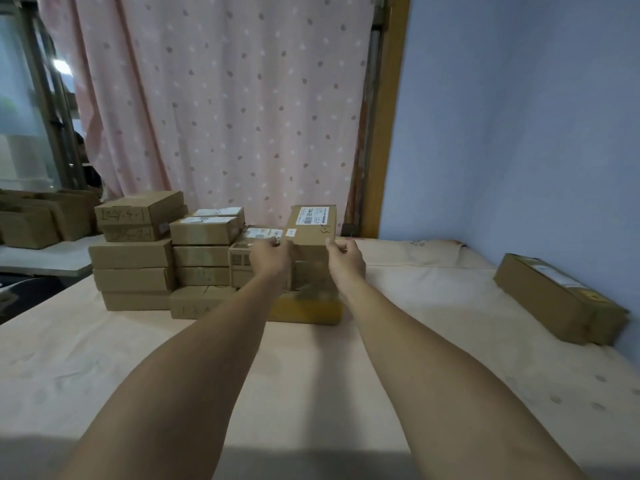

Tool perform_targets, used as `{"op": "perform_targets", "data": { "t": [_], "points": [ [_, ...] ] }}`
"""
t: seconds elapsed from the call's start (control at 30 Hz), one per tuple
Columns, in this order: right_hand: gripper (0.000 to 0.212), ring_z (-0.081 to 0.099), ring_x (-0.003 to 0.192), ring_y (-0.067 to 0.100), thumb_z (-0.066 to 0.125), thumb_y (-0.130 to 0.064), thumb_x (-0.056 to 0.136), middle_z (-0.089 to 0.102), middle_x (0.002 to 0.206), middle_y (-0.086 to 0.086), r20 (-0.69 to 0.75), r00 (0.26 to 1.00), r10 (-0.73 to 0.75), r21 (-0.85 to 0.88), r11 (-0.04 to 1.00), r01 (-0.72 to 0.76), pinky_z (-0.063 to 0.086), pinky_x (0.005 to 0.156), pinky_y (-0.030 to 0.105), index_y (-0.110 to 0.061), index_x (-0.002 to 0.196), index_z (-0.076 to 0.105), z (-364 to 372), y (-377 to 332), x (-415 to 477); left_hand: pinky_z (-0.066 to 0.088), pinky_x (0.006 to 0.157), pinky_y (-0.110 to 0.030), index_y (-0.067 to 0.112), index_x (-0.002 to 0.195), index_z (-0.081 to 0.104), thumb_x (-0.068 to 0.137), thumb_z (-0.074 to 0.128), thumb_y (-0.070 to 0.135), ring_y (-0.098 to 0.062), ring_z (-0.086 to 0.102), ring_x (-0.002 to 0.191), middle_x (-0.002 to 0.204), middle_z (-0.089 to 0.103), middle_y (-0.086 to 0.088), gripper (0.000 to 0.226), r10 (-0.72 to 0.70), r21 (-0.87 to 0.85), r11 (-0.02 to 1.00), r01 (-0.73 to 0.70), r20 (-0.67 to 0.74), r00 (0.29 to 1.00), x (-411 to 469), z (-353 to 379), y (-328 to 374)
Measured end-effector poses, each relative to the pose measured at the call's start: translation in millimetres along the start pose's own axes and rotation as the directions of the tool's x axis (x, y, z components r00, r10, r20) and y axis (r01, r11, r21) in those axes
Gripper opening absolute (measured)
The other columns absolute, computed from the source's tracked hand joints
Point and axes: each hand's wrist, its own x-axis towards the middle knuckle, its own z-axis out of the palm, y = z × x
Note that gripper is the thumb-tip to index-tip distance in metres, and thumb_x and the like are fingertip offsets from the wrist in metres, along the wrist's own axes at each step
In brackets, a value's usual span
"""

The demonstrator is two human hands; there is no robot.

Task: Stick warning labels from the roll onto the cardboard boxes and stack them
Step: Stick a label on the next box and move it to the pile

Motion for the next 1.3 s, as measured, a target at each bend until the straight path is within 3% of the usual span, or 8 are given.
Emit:
{"op": "perform_targets", "data": {
  "t": [0.17, 0.27, 0.33, 0.47, 0.57, 0.97, 1.1, 1.3],
  "points": [
    [0.018, 0.06, 0.09, 0.017, 0.064, -0.035, 0.097, 0.065, 0.1, -0.003, -0.063, 0.997, 0.035, -0.014, 0.999, -0.036, 0.041, 0.061, 0.024, -0.018, 0.101, 0.061, -42, 5, -18, 0.046, 0.058, -0.025, 0.01, 0.102, 0.074, 0.095, 0.066, 0.024, -0.022, 0.067, 0.09, 0.089, 0.069, -0.002, 0.018, -0.022, -0.014, 1.0, 0.022, 0.053, 0.998, -42, 10, 2],
    [0.016, 0.063, 0.092, 0.022, 0.067, -0.029, 0.091, 0.067, 0.099, 0.001, -0.078, 0.991, 0.113, -0.015, 0.993, -0.114, 0.047, 0.064, 0.028, -0.017, 0.098, 0.06, -63, 18, -35, 0.05, 0.068, -0.028, 0.009, 0.109, 0.074, 0.094, 0.066, 0.023, -0.019, 0.064, 0.087, 0.091, 0.069, -0.001, 0.023, 0.0, 0.034, 0.999, -0.003, 0.092, 0.996, -71, 13, -3],
    [0.017, 0.066, 0.097, 0.023, 0.068, -0.028, 0.087, 0.068, 0.104, 0.002, -0.079, 0.986, 0.145, 0.0, 0.989, -0.145, 0.057, 0.078, 0.033, -0.019, 0.1, 0.062, -73, 31, -46, 0.046, 0.074, -0.033, 0.006, 0.113, 0.071, 0.093, 0.066, 0.022, -0.022, 0.061, 0.092, 0.099, 0.067, -0.005, 0.027, -0.005, 0.07, 0.998, -0.002, 0.111, 0.994, -89, 11, -11],
    [0.018, 0.067, 0.099, 0.024, 0.068, -0.025, 0.086, 0.071, 0.105, -0.001, -0.041, 0.986, 0.162, -0.021, 0.986, -0.163, 0.057, 0.085, 0.033, -0.021, 0.103, 0.067, -84, 63, -73, 0.046, 0.076, -0.034, 0.008, 0.114, 0.063, 0.092, 0.066, 0.021, -0.024, 0.058, 0.095, 0.108, 0.064, -0.007, 0.025, -0.051, 0.116, 0.993, 0.033, 0.155, 0.987, -120, 0, -43],
    [0.015, 0.067, 0.098, 0.023, 0.067, -0.022, 0.084, 0.07, 0.102, -0.001, -0.019, 0.983, 0.183, -0.029, 0.983, -0.183, 0.06, 0.092, 0.041, -0.02, 0.1, 0.068, -84, 81, -92, 0.044, 0.075, -0.034, 0.007, 0.112, 0.063, 0.091, 0.066, 0.023, -0.025, 0.058, 0.094, 0.106, 0.065, -0.008, 0.026, -0.069, 0.131, 0.99, 0.048, 0.155, 0.986, -141, -12, -62],
    [0.009, 0.067, 0.09, 0.022, 0.063, -0.022, 0.082, 0.069, 0.093, -0.001, -0.032, 0.975, 0.221, -0.053, 0.974, -0.222, 0.064, 0.08, 0.043, -0.019, 0.089, 0.068, -75, 129, -149, 0.046, 0.073, -0.033, 0.011, 0.11, 0.059, 0.091, 0.066, 0.028, -0.021, 0.058, 0.091, 0.103, 0.063, -0.005, 0.026, -0.125, 0.203, 0.975, 0.096, 0.138, 0.983, -185, -43, -119],
    [0.011, 0.064, 0.09, 0.023, 0.064, -0.026, 0.084, 0.068, 0.089, -0.001, -0.008, 0.984, 0.178, -0.257, 0.951, -0.174, 0.057, 0.079, 0.034, -0.016, 0.088, 0.067, -77, 139, -151, 0.054, 0.086, -0.041, 0.012, 0.105, 0.059, 0.088, 0.068, 0.032, -0.023, 0.059, 0.095, 0.102, 0.062, -0.004, 0.028, -0.146, 0.257, 0.961, 0.103, 0.155, 0.977, -188, -46, -135],
    [0.013, 0.06, 0.085, 0.025, 0.056, -0.028, 0.09, 0.065, 0.089, 0.001, 0.027, 0.987, 0.159, -0.444, 0.887, -0.131, 0.042, 0.066, 0.031, -0.017, 0.088, 0.063, -73, 138, -144, 0.054, 0.086, -0.04, 0.013, 0.106, 0.06, 0.089, 0.067, 0.035, -0.023, 0.059, 0.096, 0.1, 0.063, -0.003, 0.028, -0.117, 0.345, 0.937, 0.047, 0.185, 0.976, -177, -44, -137]
  ]
}}
